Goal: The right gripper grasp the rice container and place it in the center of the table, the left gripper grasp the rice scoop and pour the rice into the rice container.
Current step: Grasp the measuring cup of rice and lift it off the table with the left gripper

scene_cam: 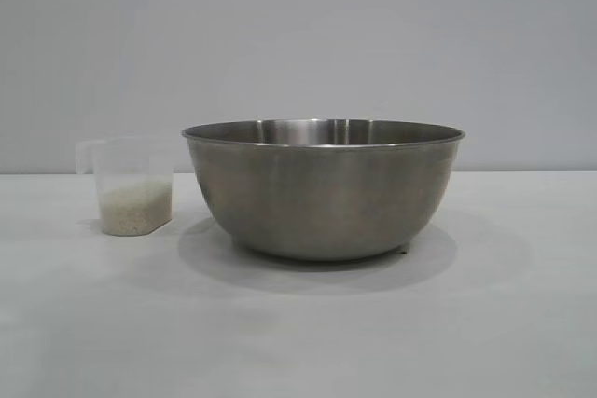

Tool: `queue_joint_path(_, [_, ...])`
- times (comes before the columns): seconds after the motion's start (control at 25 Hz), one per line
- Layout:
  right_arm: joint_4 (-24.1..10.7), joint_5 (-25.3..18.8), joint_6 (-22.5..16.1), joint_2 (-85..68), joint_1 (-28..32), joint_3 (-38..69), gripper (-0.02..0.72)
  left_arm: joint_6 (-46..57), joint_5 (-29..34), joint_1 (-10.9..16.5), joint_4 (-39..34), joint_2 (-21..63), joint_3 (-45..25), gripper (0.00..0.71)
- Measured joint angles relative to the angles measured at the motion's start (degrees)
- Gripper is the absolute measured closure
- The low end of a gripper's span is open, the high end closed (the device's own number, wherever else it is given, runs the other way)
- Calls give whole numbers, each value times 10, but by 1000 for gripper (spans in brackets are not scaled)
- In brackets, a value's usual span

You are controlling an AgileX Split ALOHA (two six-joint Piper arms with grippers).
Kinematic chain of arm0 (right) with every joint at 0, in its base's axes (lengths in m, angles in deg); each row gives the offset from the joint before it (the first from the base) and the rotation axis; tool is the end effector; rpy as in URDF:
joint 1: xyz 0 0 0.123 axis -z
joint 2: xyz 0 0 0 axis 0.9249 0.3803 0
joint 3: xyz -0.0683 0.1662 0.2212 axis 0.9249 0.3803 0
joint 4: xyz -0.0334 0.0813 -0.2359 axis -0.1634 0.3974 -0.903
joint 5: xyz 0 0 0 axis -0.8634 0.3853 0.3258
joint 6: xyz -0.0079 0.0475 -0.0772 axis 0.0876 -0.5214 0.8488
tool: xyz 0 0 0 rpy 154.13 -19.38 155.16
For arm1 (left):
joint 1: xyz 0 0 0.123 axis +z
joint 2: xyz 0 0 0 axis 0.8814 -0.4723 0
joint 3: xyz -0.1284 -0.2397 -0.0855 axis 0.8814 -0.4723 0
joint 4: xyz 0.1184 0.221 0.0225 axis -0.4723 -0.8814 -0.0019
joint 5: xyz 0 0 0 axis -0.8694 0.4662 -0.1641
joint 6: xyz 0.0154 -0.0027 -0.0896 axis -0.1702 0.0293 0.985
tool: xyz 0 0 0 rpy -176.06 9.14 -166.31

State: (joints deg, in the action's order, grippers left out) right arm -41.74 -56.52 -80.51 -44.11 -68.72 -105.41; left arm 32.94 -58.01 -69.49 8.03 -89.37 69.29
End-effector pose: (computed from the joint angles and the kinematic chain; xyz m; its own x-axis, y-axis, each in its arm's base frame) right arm -0.0105 0.0108 0.2687 -0.5033 -0.1045 -0.8578 -0.1700 0.9852 -0.0203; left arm 0.2114 -0.0418 0.2623 -0.7329 0.1047 -0.6723 0.2333 0.9669 -0.1037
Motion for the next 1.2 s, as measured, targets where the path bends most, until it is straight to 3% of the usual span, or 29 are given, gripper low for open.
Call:
queue_joint_path(0.28, [0, 0, 0, 0, 0, 0, 146, -106, -182, -3, 152, 35, -121, 217])
queue_joint_path(0.44, [0, 0, 0, 0, 0, 0, 146, -145, -306, -43, 192, 35, -183, 217])
queue_joint_path(0.6, [0, 0, 0, 0, 0, 0, 146, -146, -435, -115, 188, 35, -238, 217])
queue_joint_path(0.64, [0, 0, 0, 0, 0, 0, 146, -146, -470, -132, 188, 36, -249, 266])
queue_joint_path(0.76, [0, 0, 0, 0, 0, 0, 146, -139, -553, -165, 188, 36, -280, 276])
queue_joint_path(0.92, [0, 0, 0, 0, 0, 0, 146, -94, -638, -176, 157, 12, -308, 276])
queue_joint_path(1.2, [0, 0, 0, 0, 0, 0, 146, -1, -700, -176, 22, -94, -315, 276])
